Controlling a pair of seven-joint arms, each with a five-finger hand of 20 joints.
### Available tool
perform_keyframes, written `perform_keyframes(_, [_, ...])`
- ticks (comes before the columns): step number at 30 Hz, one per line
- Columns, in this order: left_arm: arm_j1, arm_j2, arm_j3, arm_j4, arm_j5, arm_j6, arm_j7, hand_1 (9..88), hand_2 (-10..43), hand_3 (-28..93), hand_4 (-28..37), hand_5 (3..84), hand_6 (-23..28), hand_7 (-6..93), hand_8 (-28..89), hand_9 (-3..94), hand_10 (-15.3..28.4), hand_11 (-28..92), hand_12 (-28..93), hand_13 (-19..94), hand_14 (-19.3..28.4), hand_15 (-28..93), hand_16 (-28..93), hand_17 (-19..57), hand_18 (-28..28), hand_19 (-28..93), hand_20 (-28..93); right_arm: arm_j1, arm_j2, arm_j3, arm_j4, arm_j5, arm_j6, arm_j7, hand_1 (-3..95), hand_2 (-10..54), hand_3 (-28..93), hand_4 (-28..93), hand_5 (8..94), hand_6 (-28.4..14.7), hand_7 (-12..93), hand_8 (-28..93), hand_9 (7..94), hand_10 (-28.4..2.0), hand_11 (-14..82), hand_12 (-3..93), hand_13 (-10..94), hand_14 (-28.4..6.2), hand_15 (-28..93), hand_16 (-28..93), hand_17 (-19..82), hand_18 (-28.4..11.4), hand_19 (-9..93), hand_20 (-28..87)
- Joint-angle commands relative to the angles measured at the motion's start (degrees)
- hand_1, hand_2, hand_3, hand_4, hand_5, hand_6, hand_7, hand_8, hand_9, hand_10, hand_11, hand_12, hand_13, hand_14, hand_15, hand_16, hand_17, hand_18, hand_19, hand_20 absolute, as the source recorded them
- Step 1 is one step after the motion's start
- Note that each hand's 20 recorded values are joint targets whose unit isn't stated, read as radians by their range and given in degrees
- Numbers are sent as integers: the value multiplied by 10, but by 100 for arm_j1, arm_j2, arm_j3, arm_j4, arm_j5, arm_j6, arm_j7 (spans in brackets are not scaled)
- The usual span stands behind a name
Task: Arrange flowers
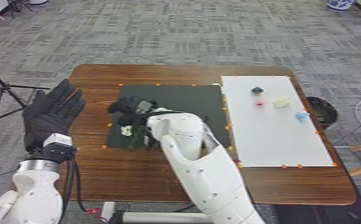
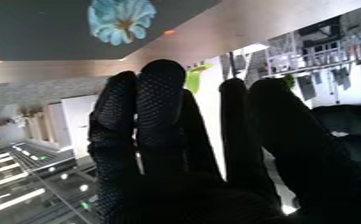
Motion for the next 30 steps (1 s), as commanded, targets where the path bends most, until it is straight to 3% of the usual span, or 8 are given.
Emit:
perform_keyframes(1, [210, -90, -155, -64, 5, -17, 13, 253, 146, 708, -283, 447, 84, 123, -94, 339, 135, 187, 84, 259, 145, 217, -31, -71, 147, 355, 85, 55, 604, -571, -549, -122, 710, 1331, 300, 180, 799, -169, 471, -44, 127, -102, 416, -187, 108, 139, 534, -157, 791, 233, 306, -242, 813, 427])
perform_keyframes(6, [342, -138, -287, -98, -32, -34, 50, 254, 146, 708, -283, 447, 83, 124, -94, 338, 135, 186, 84, 259, 145, 218, -31, -71, 147, 355, 85, 80, 863, -751, -950, 249, 453, 1843, 307, 188, 772, -163, 609, -62, 159, -101, 600, -188, 200, 180, 622, -139, 784, 266, 370, -249, 872, 409])
perform_keyframes(14, [409, -161, -354, -128, -21, -27, 65, 253, 145, 709, -283, 447, 83, 124, -95, 338, 135, 186, 85, 258, 146, 221, -31, -70, 146, 354, 85, 100, 842, -715, -1162, 875, -900, 2266, 295, 210, 763, -127, 695, -56, 139, -99, 703, -182, 427, 319, 688, -132, 800, 390, 428, -256, 930, 426])
perform_keyframes(20, [332, -148, -291, -110, 13, -15, 44, 254, 146, 708, -283, 447, 83, 124, -95, 338, 135, 187, 85, 258, 147, 221, -31, -70, 146, 354, 85, 82, 764, -656, -1085, 756, -1364, 2190, 282, 226, 789, -73, 699, -39, 111, -99, 786, -158, 480, 359, 767, -104, 807, 431, 513, -249, 932, 502])
perform_keyframes(25, [249, -131, -219, -97, 44, -37, 20, 254, 146, 707, -283, 446, 83, 124, -95, 337, 135, 188, 84, 258, 147, 221, -31, -70, 146, 354, 85, 69, 720, -625, -994, 678, -1524, 2130, 279, 227, 795, -56, 695, -32, 101, -102, 799, -155, 491, 368, 780, -100, 808, 440, 529, -248, 932, 519])
perform_keyframes(27, [212, -116, -137, -88, 34, 0, 2, 254, 146, 708, -283, 446, 82, 124, -95, 337, 135, 187, 84, 258, 147, 222, -31, -70, 146, 353, 85, -13, 746, -637, -980, 612, -1360, 2030, 279, 226, 795, -55, 688, -34, 97, -103, 800, -155, 490, 370, 781, -100, 808, 442, 529, -248, 932, 520])
perform_keyframes(30, [131, -135, -8, -56, 25, -91, -80, 254, 146, 708, -283, 448, 83, 125, -95, 338, 135, 188, 84, 259, 147, 224, -31, -70, 146, 353, 85, -73, 733, -671, -926, 353, -1335, 1913, 281, 223, 802, -49, 685, -31, 95, -102, 801, -155, 489, 370, 784, -97, 808, 442, 530, -249, 932, 522])
